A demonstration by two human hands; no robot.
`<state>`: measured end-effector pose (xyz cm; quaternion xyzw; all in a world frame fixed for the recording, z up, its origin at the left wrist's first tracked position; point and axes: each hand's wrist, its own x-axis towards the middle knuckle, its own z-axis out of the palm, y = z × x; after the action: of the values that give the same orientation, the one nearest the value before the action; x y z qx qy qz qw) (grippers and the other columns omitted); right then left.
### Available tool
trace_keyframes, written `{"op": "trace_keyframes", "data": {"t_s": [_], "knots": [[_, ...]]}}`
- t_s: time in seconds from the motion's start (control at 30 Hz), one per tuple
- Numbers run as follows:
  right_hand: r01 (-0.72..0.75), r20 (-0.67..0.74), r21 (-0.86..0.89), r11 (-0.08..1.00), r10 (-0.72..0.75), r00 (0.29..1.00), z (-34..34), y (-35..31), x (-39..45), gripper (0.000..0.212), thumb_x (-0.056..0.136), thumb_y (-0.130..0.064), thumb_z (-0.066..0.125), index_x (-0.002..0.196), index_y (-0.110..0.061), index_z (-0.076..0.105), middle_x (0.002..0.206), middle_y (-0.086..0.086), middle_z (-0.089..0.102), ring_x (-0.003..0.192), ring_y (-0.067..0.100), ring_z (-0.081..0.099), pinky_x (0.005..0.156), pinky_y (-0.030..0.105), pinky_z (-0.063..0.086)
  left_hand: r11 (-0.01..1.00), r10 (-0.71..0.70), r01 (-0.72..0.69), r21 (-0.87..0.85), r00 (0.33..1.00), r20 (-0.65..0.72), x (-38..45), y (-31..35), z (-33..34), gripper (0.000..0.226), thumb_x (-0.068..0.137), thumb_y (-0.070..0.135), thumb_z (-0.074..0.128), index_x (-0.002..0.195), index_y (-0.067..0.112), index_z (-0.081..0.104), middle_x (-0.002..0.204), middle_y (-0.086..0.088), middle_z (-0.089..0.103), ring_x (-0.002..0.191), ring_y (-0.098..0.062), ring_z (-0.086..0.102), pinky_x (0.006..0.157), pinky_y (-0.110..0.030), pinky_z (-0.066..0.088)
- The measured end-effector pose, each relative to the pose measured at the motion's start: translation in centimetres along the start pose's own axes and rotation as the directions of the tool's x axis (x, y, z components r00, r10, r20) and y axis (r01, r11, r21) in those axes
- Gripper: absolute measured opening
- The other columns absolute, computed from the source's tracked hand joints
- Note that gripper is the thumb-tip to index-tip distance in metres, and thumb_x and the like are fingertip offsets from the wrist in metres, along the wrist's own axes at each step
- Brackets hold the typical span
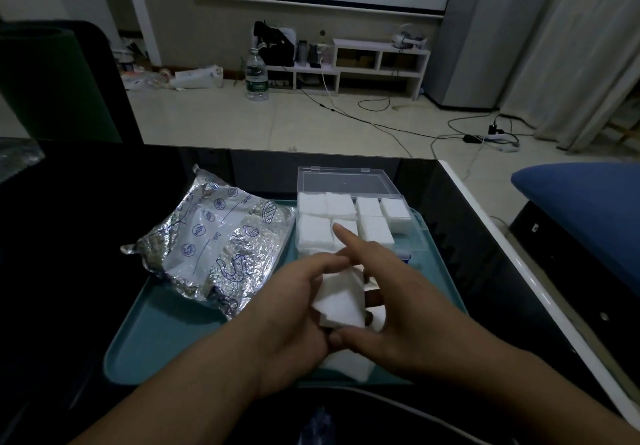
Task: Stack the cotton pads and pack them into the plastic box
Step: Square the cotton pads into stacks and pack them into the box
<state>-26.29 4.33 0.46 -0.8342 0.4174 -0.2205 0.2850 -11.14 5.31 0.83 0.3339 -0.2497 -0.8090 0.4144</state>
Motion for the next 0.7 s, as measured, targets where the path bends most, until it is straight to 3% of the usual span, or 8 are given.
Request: {"op": "trace_keyframes", "data": {"t_s": [0.1,0.23,0.33,0.4,0.47,0.53,0.63,0.7], "knots": [[0.036,0.013,0.040,0.999,-0.037,0.999,-0.1,0.0,-0.1,0.109,0.073,-0.033,0.082,0.151,-0.047,0.007,0.127,-0.027,0.039,0.119,0.001,0.047,0.091,0.022,0.051,1.000,-0.005,0.005,0.014,0.998,0.058,-0.2,0.0,0.1,0.026,0.087,0.008,0.051,0.104,0.013,0.070,0.088,-0.010,0.066,0.074,-0.023,0.064,0.063,-0.031,0.045],[0.082,0.017,-0.048,0.995,-0.081,0.997,-0.1,0.5,-0.3,0.112,0.073,-0.041,0.081,0.150,-0.047,0.000,0.136,-0.031,0.034,0.126,-0.001,0.039,0.098,0.020,0.044,0.994,-0.033,0.032,0.100,0.999,0.010,0.0,-0.5,-0.3,0.024,0.083,0.007,0.059,0.105,0.006,0.068,0.095,-0.017,0.055,0.088,-0.031,0.052,0.062,-0.031,0.045],[0.078,0.019,-0.123,0.989,-0.076,0.997,0.0,0.6,-0.3,0.113,0.074,-0.042,0.080,0.151,-0.044,-0.002,0.139,-0.027,0.033,0.129,-0.003,0.034,0.106,0.018,0.035,0.990,0.042,-0.026,0.140,0.993,-0.110,0.2,-1.0,-0.4,0.011,0.088,0.006,0.059,0.097,0.008,0.065,0.074,-0.010,0.056,0.062,-0.021,0.053,0.052,-0.028,0.036],[0.058,0.036,-0.130,0.990,-0.054,0.998,-0.5,0.2,-0.4,0.111,0.074,-0.045,0.078,0.151,-0.044,-0.001,0.139,-0.029,0.033,0.131,-0.007,0.030,0.106,0.011,0.029,0.987,0.087,-0.058,0.152,0.978,-0.191,0.4,-1.0,-0.3,0.011,0.089,0.010,0.061,0.099,0.010,0.065,0.068,-0.006,0.057,0.054,-0.016,0.049,0.049,-0.026,0.035],[-0.022,0.007,-0.083,0.996,0.022,1.000,-1.6,0.4,-0.4,0.099,0.075,-0.049,0.074,0.151,-0.045,0.011,0.136,-0.032,0.037,0.128,-0.014,0.032,0.102,0.006,0.029,0.988,0.108,-0.075,0.135,0.960,-0.257,0.7,-0.9,-0.4,0.017,0.091,0.013,0.061,0.107,0.014,0.065,0.069,-0.005,0.059,0.054,-0.016,0.050,0.050,-0.026,0.040],[-0.134,-0.084,-0.078,0.988,0.128,0.988,-3.0,1.7,-0.1,0.076,0.079,-0.048,0.069,0.145,-0.043,0.032,0.127,-0.030,0.047,0.117,-0.014,0.044,0.098,0.010,0.038,0.991,0.118,-0.094,0.095,0.950,-0.291,0.6,-0.4,-0.5,0.021,0.093,0.017,0.059,0.113,0.021,0.062,0.072,-0.007,0.059,0.054,-0.019,0.051,0.050,-0.027,0.045],[-0.324,-0.154,-0.186,0.927,0.298,0.942,-3.9,4.0,0.5,0.048,0.087,-0.035,0.064,0.133,-0.031,0.052,0.109,-0.020,0.057,0.100,-0.005,0.054,0.085,0.013,0.042,0.990,0.143,-0.132,0.059,0.946,-0.289,0.2,0.4,-0.5,0.017,0.095,0.020,0.057,0.111,0.021,0.061,0.078,-0.011,0.060,0.053,-0.022,0.053,0.051,-0.030,0.048],[-0.381,-0.152,-0.245,0.891,0.353,0.923,-3.3,4.6,0.7,0.037,0.089,-0.033,0.064,0.125,-0.025,0.060,0.109,-0.013,0.062,0.099,0.002,0.056,0.083,0.017,0.043,0.984,0.177,-0.163,0.074,0.940,-0.293,0.3,0.6,-0.5,0.012,0.094,0.020,0.059,0.104,0.014,0.061,0.076,-0.010,0.061,0.052,-0.021,0.053,0.049,-0.029,0.047]]}}
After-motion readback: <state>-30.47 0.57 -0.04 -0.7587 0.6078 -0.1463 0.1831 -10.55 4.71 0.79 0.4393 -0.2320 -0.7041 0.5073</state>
